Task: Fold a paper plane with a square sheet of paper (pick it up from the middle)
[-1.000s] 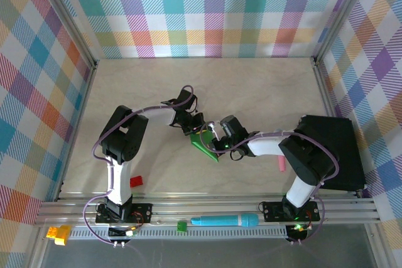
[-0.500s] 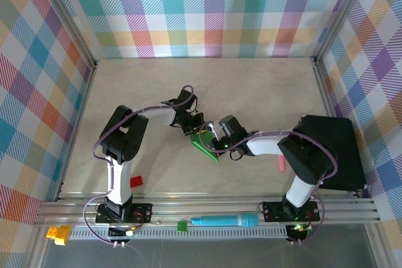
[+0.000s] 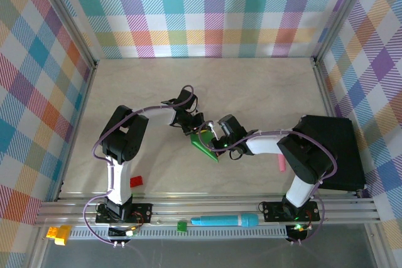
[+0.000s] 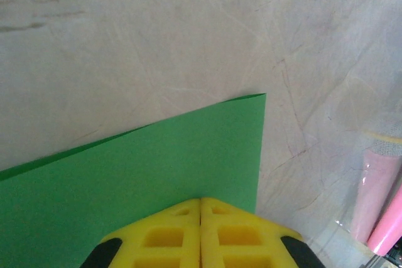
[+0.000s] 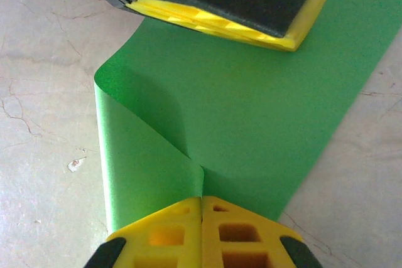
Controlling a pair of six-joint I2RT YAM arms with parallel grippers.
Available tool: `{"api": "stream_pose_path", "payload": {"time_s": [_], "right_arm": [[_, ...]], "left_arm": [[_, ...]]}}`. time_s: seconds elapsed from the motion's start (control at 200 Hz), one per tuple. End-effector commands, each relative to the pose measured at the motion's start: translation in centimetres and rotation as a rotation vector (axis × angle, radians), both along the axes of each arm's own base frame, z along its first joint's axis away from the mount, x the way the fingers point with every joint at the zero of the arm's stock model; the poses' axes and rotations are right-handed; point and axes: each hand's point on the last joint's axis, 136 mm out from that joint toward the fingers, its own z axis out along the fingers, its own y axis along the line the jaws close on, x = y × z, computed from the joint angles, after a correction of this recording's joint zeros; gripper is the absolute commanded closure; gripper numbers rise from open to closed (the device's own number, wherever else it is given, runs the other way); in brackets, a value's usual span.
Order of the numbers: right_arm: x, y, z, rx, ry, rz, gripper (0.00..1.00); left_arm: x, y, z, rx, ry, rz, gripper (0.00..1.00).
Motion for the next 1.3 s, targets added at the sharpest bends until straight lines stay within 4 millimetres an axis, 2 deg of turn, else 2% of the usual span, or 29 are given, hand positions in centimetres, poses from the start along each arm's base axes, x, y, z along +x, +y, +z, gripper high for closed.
{"api": "stream_pose_path", "payload": {"time_s": [0.0,0.07,0.175,0.425,0.63,0.805,0.97,1.295], "right_arm": [[-0.9,-0.8,-1.4,-0.038,0.094,-0.032,1.00],[-1.4,-0.8,-1.4,-0.031,0.132,-0.036,1.00],[-1.9,-0.9,-1.7,-0.027,0.174,-0.058,1.00],[-1.8,-0.7,-1.1,-0.010,0.188,-0.081,1.00],[-1.5,-0.3,-0.4,0.010,0.191,-0.090,1.00],[-1.3,-0.1,0.5,0.029,0.184,-0.092,1.00],[-0.8,0.1,1.7,0.040,0.159,-0.096,1.00],[-0.6,-0.2,1.1,0.014,0.157,-0.106,1.00]], "left_arm": [[-0.7,1.5,0.9,0.049,0.039,0.060,0.90],[0.5,2.0,2.8,0.023,-0.008,0.112,0.88],[1.1,3.0,3.5,0.006,-0.025,0.168,0.87],[-1.1,3.4,-0.4,0.031,0.085,0.152,0.91],[-1.7,3.0,-2.0,0.061,0.112,0.113,0.93],[-2.6,3.8,-3.4,0.147,0.145,0.091,0.95],[-3.3,4.8,-4.4,0.224,0.165,0.067,0.97],[-3.8,5.2,-5.2,0.279,0.172,0.030,0.99]]}}
